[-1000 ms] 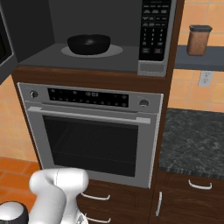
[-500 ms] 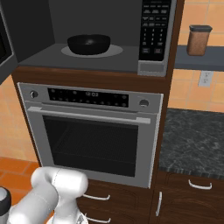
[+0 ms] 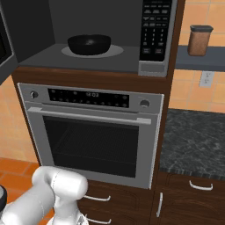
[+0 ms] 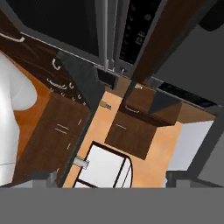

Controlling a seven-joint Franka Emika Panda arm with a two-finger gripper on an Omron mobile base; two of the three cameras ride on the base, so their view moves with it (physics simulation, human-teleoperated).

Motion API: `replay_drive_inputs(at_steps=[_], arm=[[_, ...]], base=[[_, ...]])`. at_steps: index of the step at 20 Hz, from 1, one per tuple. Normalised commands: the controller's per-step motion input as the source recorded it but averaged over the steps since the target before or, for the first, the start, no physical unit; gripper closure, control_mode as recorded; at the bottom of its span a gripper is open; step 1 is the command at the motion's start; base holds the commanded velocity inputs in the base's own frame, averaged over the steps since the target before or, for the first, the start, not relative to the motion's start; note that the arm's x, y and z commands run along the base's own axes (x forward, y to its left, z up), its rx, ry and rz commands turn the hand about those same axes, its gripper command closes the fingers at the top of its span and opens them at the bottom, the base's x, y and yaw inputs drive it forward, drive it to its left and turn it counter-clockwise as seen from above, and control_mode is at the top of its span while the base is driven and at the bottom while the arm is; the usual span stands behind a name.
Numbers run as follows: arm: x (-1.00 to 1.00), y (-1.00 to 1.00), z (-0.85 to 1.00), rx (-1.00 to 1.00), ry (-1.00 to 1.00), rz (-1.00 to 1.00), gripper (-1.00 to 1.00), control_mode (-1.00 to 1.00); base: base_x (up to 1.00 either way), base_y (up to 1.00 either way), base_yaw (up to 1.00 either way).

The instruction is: Open the microwave, place the bowl with waffle inside the microwave, then close the microwave door and turn it on.

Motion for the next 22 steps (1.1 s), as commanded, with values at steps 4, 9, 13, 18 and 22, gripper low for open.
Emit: replay_drive_inputs(at_steps=[4, 9, 13, 18, 22], arm=[[0.13, 0.03, 0.31, 0.09, -0.18, 0.09, -1.00, -1.00], [0.09, 0.00, 0.26, 0.13, -0.12, 0.05, -1.00, -1.00], [0.17, 0.00, 0.37, 0.16, -0.07, 0.04, -1.00, -1.00], [0.20, 0.00, 0.41, 0.16, -0.10, 0.03, -1.00, -1.00], [0.22, -0.02, 0.21, 0.13, -0.16, 0.03, -1.00, -1.00]], base=[[0.00, 0.00, 0.00], [0.00, 0.00, 0.00], [0.00, 0.00, 0.00], [0.00, 0.00, 0.00], [0.00, 0.00, 0.00]])
